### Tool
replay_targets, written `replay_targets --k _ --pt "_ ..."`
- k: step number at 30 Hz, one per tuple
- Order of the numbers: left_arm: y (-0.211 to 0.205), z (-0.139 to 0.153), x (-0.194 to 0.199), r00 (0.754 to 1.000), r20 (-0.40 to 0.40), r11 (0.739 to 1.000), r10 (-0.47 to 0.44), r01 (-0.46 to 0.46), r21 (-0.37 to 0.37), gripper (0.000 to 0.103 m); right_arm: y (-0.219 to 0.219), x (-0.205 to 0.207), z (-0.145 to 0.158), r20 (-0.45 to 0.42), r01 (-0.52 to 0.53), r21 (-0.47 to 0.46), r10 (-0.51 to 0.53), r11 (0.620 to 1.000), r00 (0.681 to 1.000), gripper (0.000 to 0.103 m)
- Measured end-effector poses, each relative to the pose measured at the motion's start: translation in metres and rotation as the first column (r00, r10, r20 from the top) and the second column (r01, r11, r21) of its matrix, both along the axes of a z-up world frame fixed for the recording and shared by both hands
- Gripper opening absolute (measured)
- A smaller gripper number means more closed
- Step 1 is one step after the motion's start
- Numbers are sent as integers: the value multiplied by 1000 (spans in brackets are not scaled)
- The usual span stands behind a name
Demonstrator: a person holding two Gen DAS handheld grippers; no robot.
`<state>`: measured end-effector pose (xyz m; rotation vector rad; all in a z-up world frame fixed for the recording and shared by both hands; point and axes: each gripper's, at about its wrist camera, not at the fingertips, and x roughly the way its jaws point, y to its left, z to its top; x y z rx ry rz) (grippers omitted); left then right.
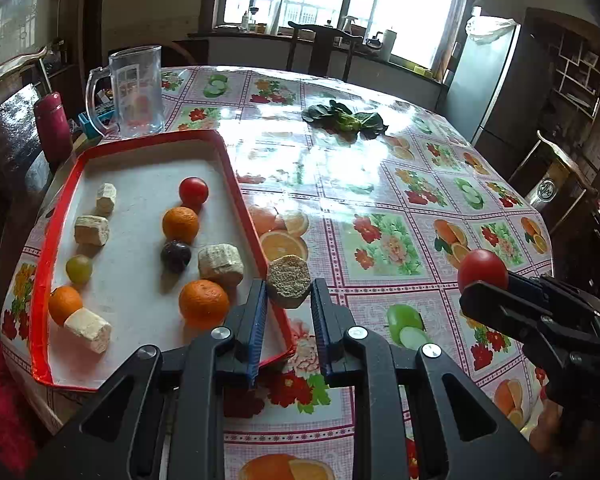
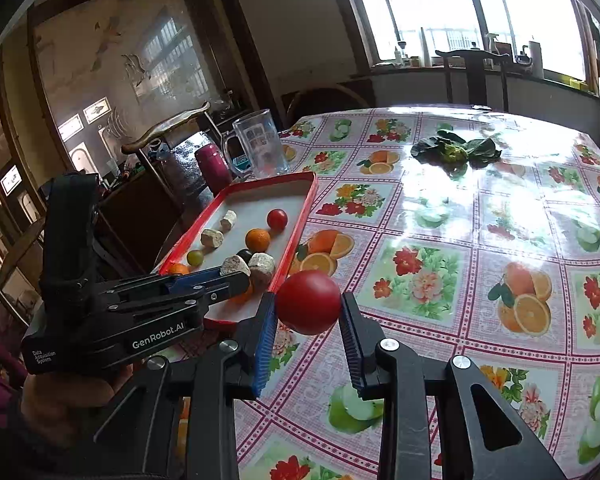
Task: Organize fruits
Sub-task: 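Carry the round block with the left tool while the right tool carries the tomato to the tray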
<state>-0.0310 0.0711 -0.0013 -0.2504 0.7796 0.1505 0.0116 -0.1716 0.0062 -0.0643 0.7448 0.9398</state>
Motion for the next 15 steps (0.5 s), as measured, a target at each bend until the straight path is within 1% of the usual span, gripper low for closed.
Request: replay_targets --k 15 --pt "31 -7 -34 996 1 996 90 -90 7 20 40 -4 6 28 -65 -19 65 998 997 31"
